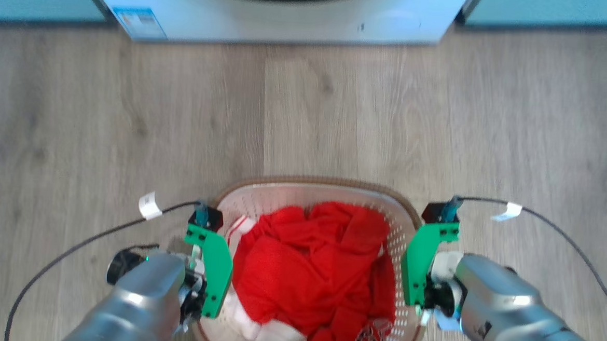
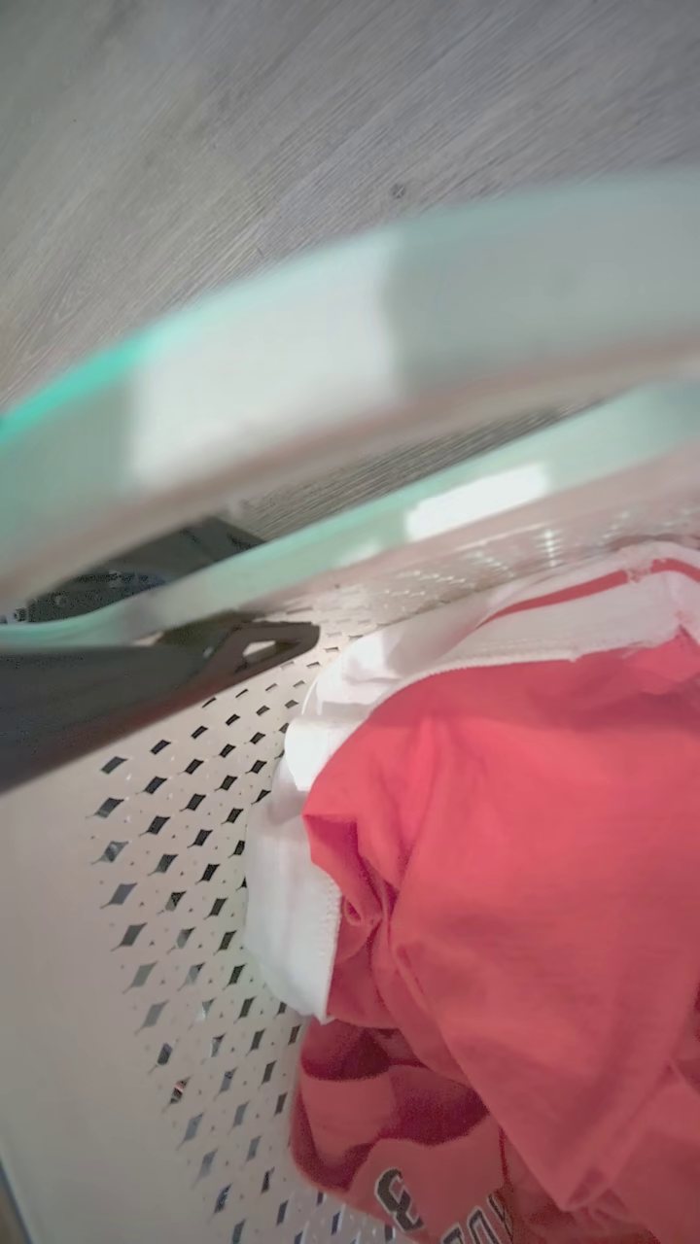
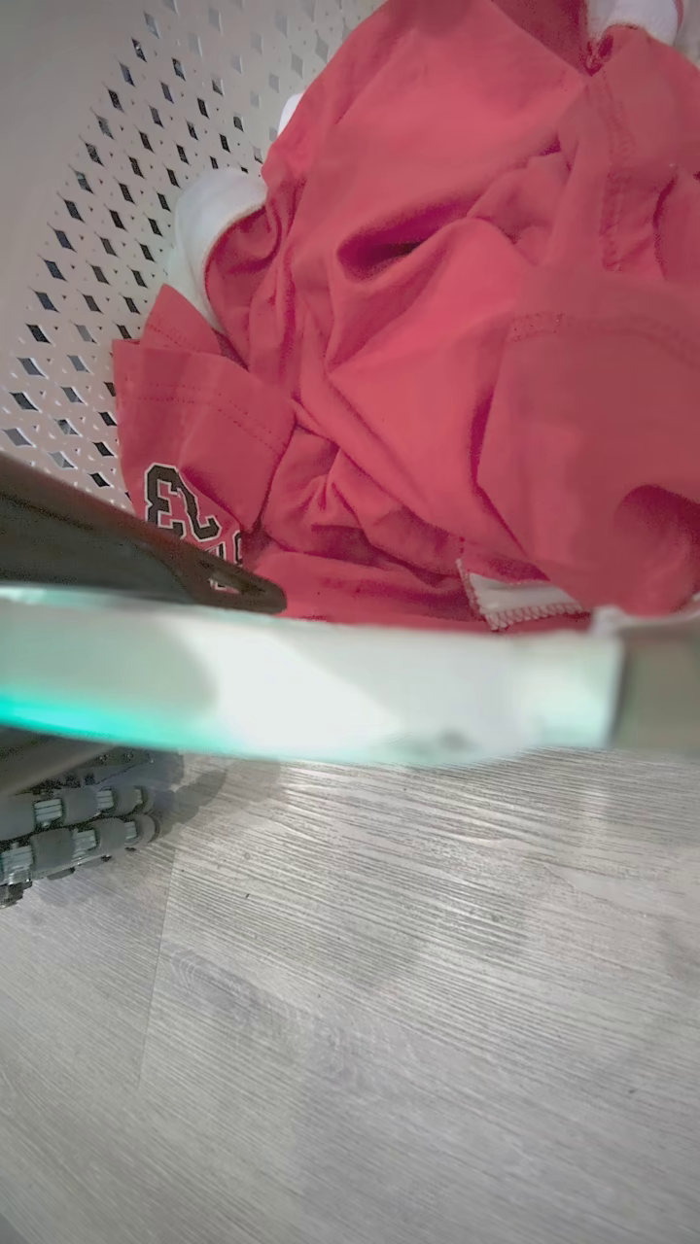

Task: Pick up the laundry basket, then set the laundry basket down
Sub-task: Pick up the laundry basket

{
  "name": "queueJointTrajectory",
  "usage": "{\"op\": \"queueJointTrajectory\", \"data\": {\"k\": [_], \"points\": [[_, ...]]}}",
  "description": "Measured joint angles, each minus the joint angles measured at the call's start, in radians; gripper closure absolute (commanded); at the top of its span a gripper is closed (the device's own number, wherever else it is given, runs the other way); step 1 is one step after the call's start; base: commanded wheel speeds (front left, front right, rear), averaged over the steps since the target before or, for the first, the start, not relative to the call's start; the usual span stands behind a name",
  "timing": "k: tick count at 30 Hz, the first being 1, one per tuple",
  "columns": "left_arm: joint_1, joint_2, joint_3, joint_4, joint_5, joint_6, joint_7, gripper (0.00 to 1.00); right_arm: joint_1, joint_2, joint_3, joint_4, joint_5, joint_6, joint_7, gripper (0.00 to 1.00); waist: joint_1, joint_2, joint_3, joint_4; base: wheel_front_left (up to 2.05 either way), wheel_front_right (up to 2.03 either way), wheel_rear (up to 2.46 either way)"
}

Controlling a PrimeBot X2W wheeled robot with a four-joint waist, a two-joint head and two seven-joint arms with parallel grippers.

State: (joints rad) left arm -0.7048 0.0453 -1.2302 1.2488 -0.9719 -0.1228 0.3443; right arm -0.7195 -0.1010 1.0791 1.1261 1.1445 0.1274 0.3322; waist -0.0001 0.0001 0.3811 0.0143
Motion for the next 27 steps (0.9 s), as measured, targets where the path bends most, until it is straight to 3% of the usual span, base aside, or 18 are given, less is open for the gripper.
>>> {"op": "queueJointTrajectory", "data": {"k": [15,27], "points": [[0.092,0.022,-0.031,-0.067,-0.056,0.0,0.175,1.0,0.086,0.005,0.071,0.003,0.065,-0.004,0.109,1.0,-0.0001,0.0,-0.324,0.043,0.0,0.0,0.0],[0.095,0.052,-0.049,-0.118,-0.094,0.0,0.271,1.0,0.09,0.012,0.1,0.006,0.099,-0.004,0.142,1.0,-0.0001,0.0,-0.438,0.07,0.0,0.0,0.0]]}}
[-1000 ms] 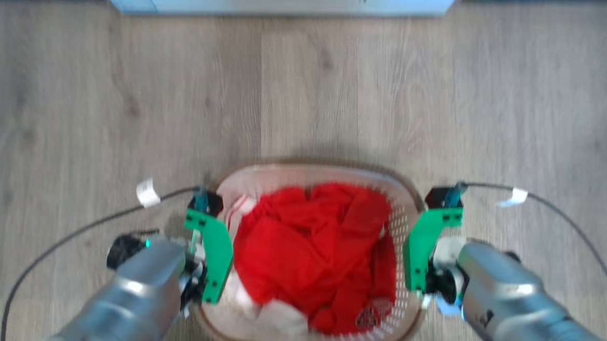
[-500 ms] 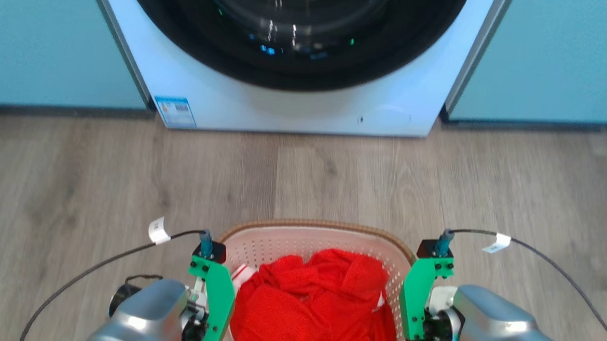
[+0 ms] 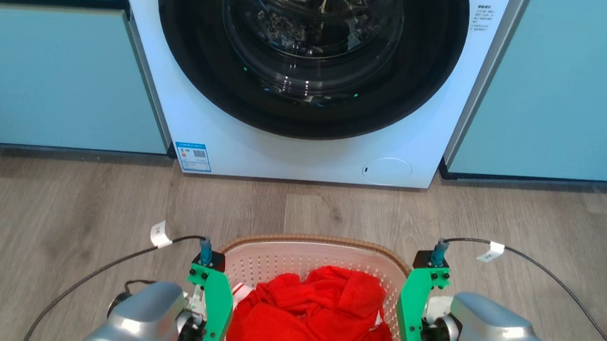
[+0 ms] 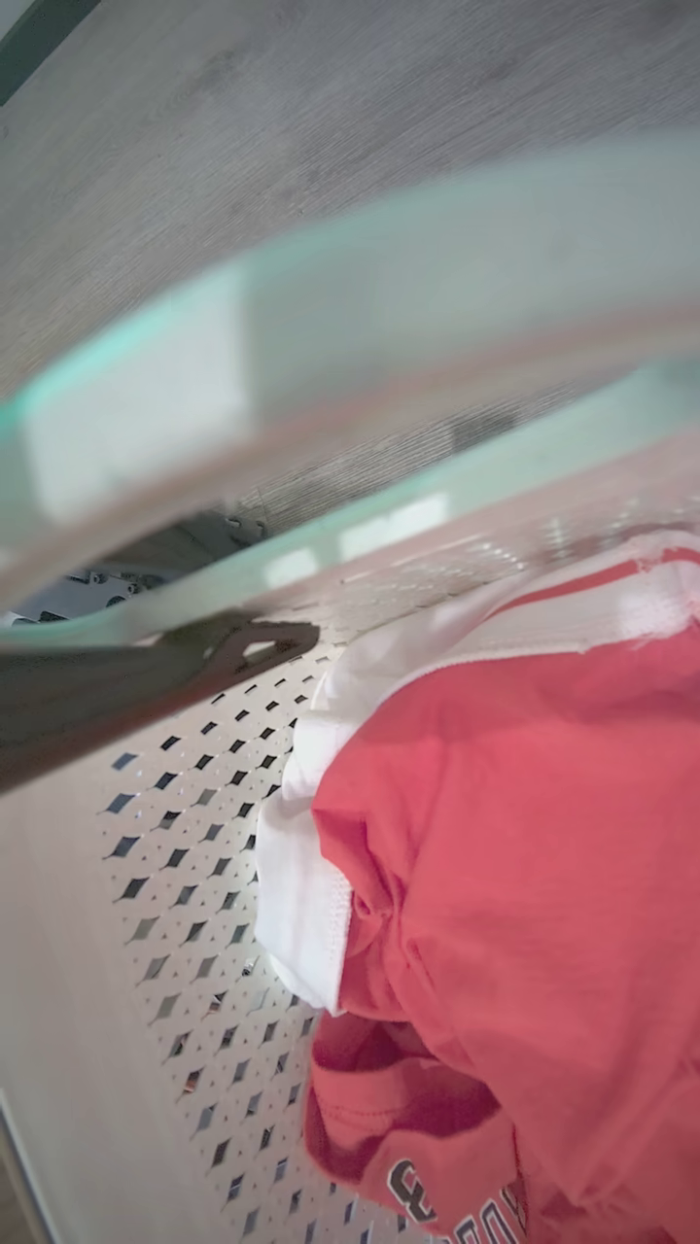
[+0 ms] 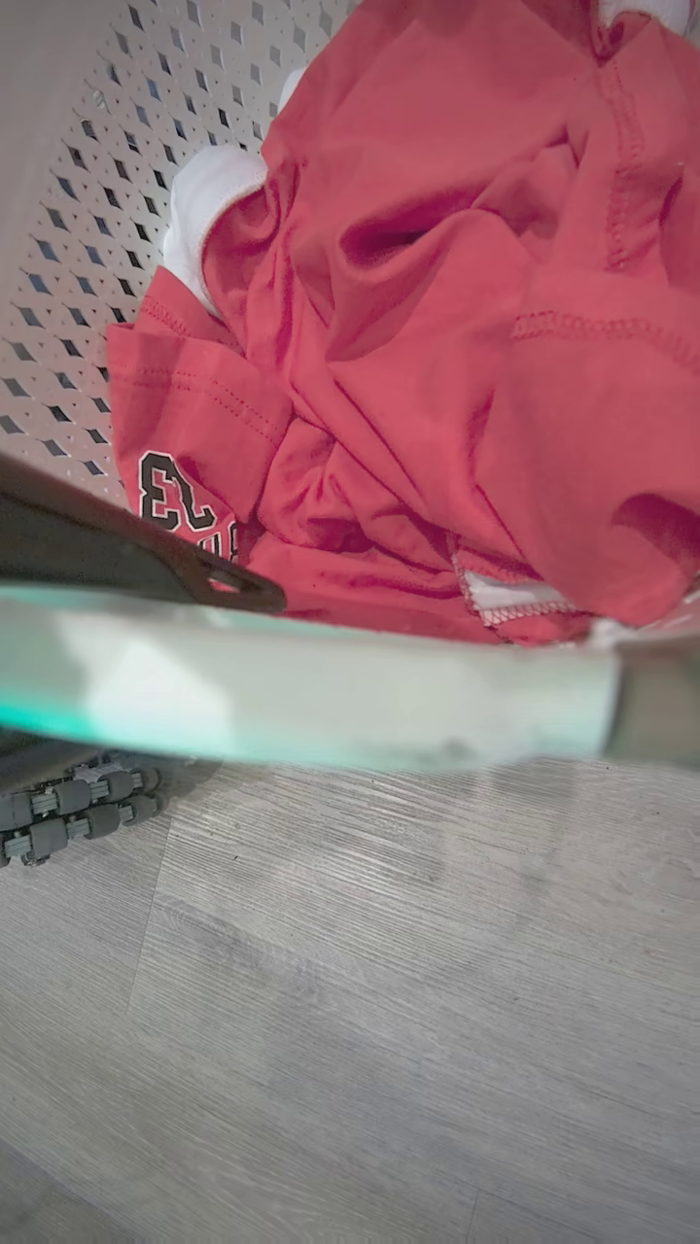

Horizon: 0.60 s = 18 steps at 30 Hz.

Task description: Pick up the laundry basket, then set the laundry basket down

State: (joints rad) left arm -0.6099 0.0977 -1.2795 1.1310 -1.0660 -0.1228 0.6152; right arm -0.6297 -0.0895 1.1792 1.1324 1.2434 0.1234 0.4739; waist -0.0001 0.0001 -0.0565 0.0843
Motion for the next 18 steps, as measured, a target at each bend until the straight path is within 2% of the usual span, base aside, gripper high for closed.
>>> {"op": "queueJointTrajectory", "data": {"k": [18], "points": [[0.0,0.021,-0.002,-0.035,0.0,0.0,0.063,1.0,0.0,0.006,0.033,0.001,0.036,0.0,0.009,1.0,0.0,-0.0001,-0.037,0.01,0.0,0.0,0.0]]}}
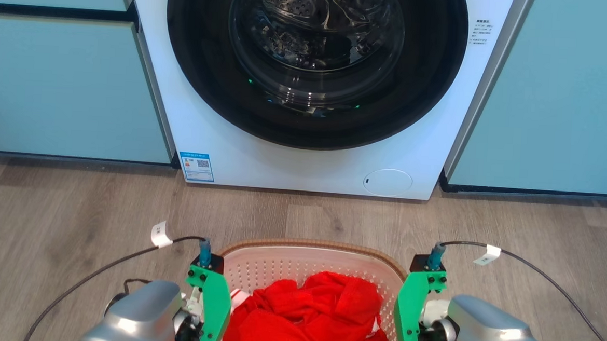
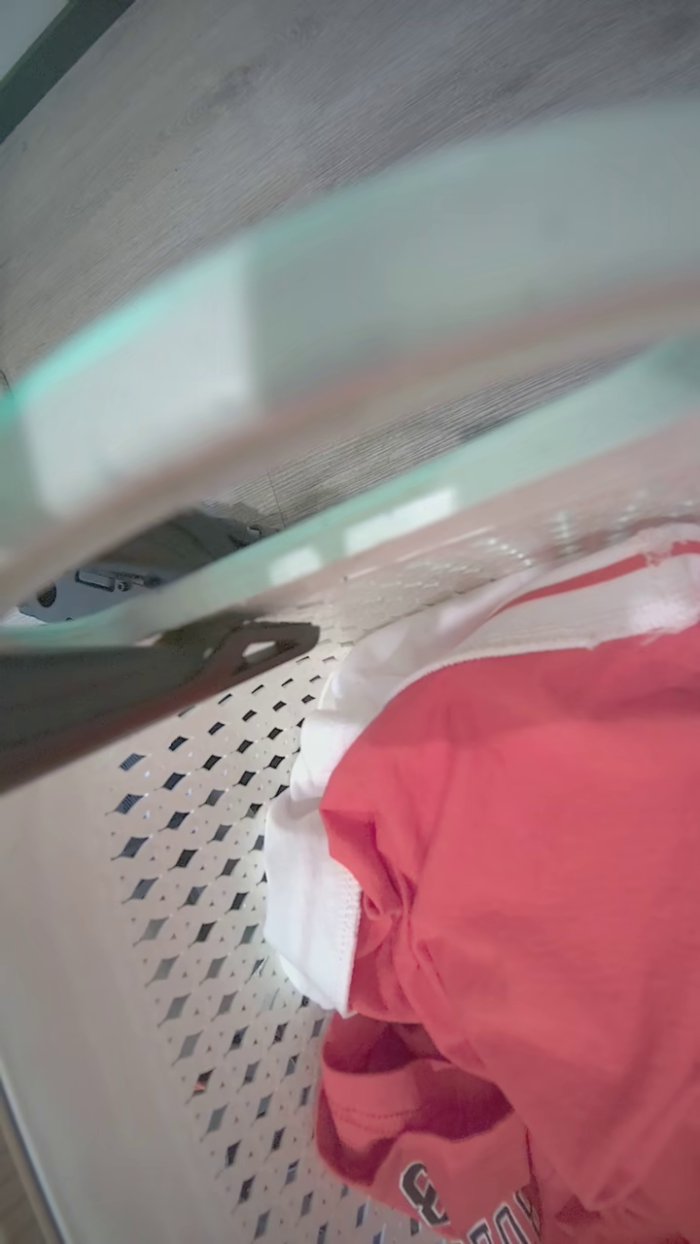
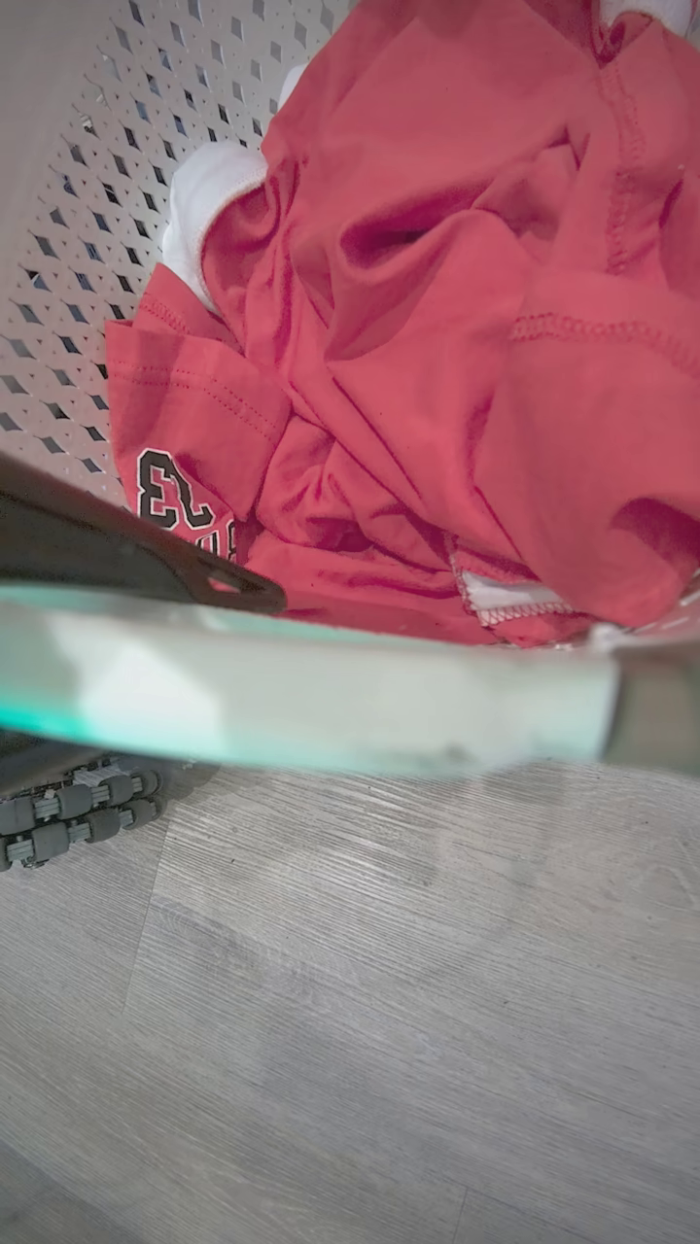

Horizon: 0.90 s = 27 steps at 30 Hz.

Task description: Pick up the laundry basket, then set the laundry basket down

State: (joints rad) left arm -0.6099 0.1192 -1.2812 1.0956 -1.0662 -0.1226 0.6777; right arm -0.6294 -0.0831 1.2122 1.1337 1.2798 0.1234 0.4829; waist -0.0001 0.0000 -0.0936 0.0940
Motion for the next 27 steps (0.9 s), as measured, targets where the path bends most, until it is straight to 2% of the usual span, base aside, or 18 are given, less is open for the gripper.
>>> {"op": "queueJointTrajectory", "data": {"k": [27], "points": [[0.0,0.007,0.0,-0.014,0.0,0.0,0.035,1.0,-0.001,0.0,0.037,0.002,0.041,0.0,0.0,1.0,0.0001,0.0,-0.002,0.0,0.0,0.0,0.0]]}}
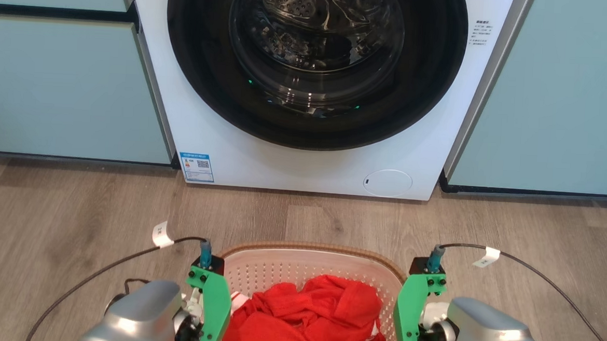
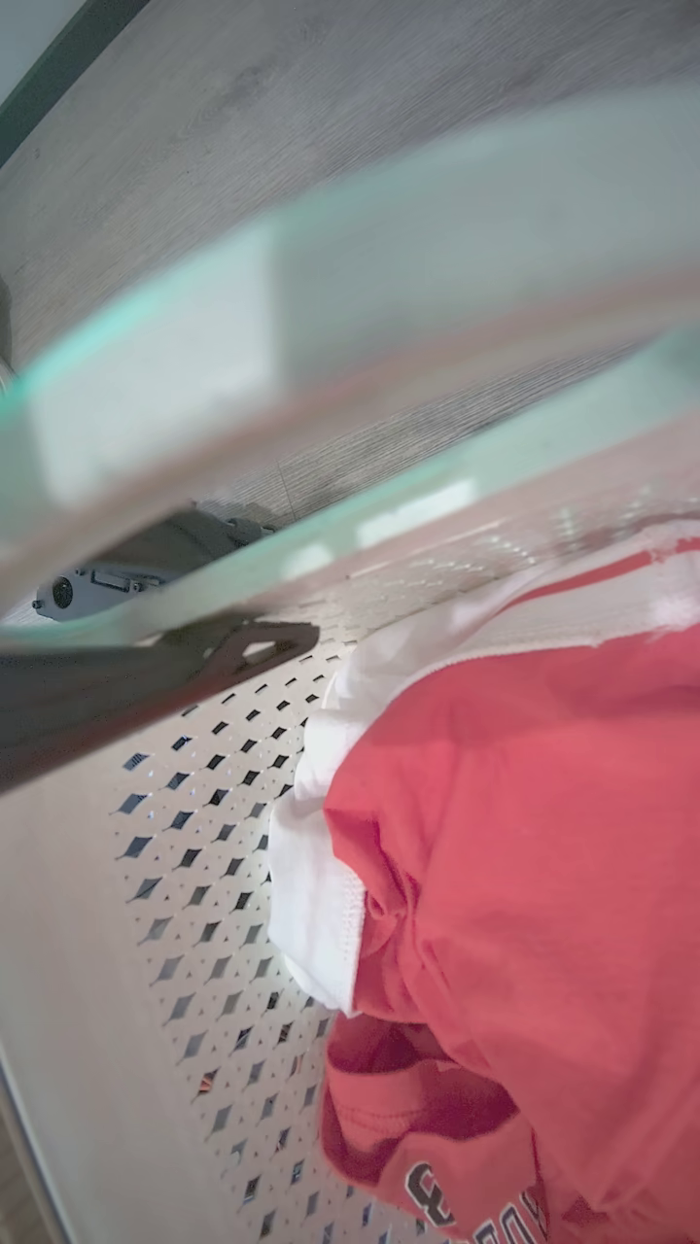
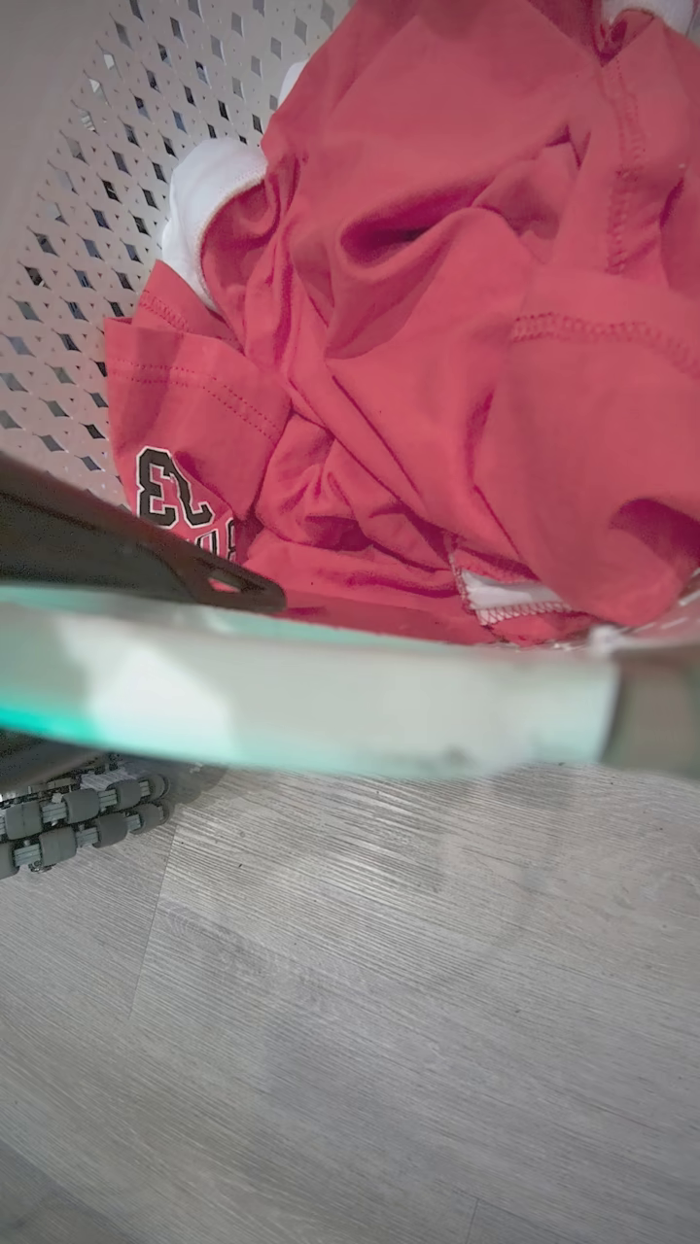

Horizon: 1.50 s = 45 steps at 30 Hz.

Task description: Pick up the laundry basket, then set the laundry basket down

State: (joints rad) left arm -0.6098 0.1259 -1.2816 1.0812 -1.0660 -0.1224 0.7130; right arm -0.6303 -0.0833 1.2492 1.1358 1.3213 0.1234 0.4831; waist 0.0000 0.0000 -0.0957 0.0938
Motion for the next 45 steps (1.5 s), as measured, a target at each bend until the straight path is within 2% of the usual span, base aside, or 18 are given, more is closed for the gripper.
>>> {"op": "queueJointTrajectory", "data": {"k": [45], "points": [[0.0,-0.001,-0.001,-0.006,-0.001,0.0,0.025,1.0,-0.002,0.0,0.021,0.009,0.035,0.0,0.01,1.0,0.0,0.0,-0.021,-0.004,0.0,0.0,0.0]]}}
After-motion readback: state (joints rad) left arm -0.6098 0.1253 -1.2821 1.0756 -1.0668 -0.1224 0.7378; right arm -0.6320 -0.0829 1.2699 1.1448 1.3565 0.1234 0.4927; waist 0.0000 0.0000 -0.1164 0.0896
